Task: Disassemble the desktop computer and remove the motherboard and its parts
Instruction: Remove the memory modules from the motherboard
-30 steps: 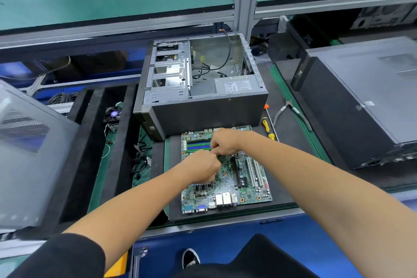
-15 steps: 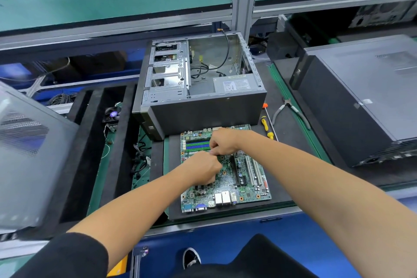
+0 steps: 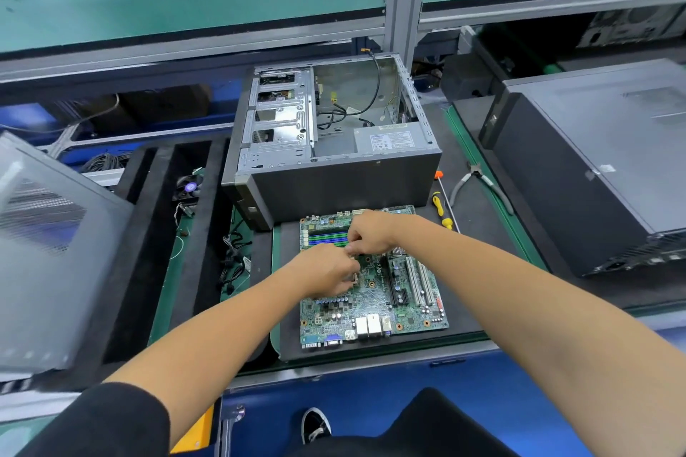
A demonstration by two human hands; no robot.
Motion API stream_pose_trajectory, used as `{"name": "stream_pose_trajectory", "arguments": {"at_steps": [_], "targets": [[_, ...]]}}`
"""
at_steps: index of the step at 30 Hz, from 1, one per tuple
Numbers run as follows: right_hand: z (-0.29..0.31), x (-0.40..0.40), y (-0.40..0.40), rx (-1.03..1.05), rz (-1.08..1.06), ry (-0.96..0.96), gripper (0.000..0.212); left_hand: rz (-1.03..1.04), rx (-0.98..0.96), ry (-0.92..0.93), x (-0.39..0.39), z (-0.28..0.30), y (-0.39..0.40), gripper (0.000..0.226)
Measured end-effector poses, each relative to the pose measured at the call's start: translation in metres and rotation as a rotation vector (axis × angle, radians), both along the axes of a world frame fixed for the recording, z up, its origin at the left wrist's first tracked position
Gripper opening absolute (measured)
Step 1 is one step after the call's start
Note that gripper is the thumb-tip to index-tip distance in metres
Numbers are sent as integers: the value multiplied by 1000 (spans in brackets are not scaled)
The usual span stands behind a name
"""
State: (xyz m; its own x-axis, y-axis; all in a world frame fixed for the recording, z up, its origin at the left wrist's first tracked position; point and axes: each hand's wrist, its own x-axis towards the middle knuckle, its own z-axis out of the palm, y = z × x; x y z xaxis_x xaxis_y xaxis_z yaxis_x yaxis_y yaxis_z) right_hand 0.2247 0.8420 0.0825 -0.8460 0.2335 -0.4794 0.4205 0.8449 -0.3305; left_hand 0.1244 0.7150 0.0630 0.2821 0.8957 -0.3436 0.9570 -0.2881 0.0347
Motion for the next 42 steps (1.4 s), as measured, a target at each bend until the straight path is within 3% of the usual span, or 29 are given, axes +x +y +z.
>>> {"name": "stream_pose_trajectory", "arguments": {"at_steps": [11,15,20,27,40,42], "targets": [[11,-4,0,-125,-75,-102,39,261,128,-313,-24,4,-9,21],[15,-4,1,-135,-44,-175,36,367,179,-306,-40,1,-13,33],[10,-7,-12,-23,-3,-167,40,412,202,-323,-50,-1,-16,35],[-2,-17,-33,177,133,-318,40,428,209,-333,-58,-3,-23,35],[-4,-16,-34,152,83,-313,39,403,199,-318,-47,-8,-19,37],[-3,-17,-35,145,86,-295,30,402,206,-311,-49,-7,-21,39]]}}
